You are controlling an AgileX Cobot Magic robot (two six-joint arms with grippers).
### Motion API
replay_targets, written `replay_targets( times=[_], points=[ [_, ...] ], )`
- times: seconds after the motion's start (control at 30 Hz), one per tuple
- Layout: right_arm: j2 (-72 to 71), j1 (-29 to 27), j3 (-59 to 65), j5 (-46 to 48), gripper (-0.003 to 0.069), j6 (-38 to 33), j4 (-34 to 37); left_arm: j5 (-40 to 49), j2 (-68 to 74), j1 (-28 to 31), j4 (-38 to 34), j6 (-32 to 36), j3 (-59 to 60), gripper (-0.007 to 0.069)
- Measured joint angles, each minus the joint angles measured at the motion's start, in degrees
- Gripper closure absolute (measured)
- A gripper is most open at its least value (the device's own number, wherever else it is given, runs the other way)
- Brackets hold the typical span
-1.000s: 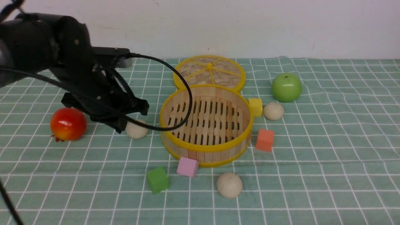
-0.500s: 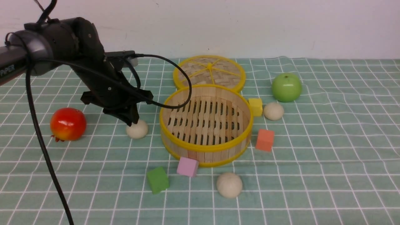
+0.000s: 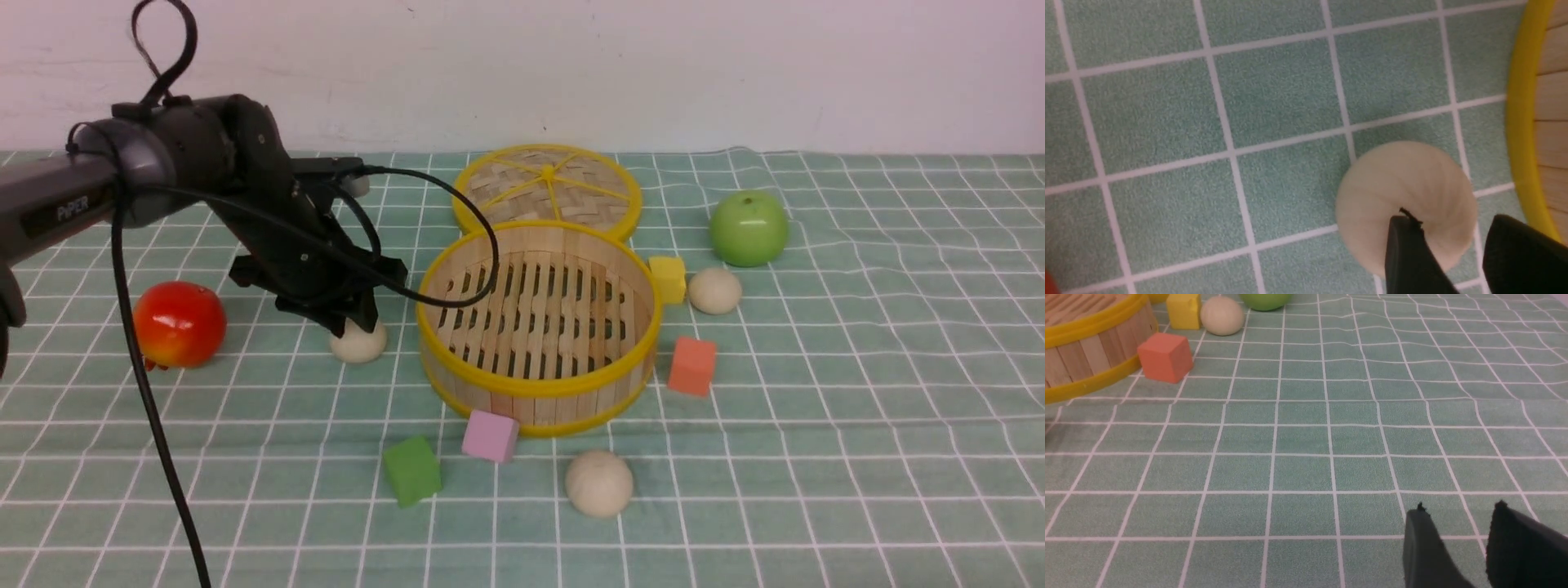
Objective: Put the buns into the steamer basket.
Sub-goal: Use the left arm to grab a steamed stuffed bun
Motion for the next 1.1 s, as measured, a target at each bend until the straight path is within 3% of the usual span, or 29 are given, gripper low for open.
replay_targets(
  times=[0.13,0.33,1.03,1.1],
  points=[
    [0.0,0.0,0.0,0.0,0.0419,0.0,0.0,-0.4,0.2,0.0,1.7,0.2,0.0,0.0411],
    [0.0,0.0,0.0,0.0,0.0419,0.0,0.0,-1.5,0.2,0.0,3.1,0.2,0.0,0.0638],
    [0.0,0.0,0.0,0.0,0.0419,0.0,0.0,0.6,-3.1,0.0,2.5,0.4,-0.1,0.0634],
    [0.0,0.0,0.0,0.0,0.0419,0.0,0.0,-0.3,-2.3,0.0,2.5,0.4,-0.1,0.0585]
  ],
)
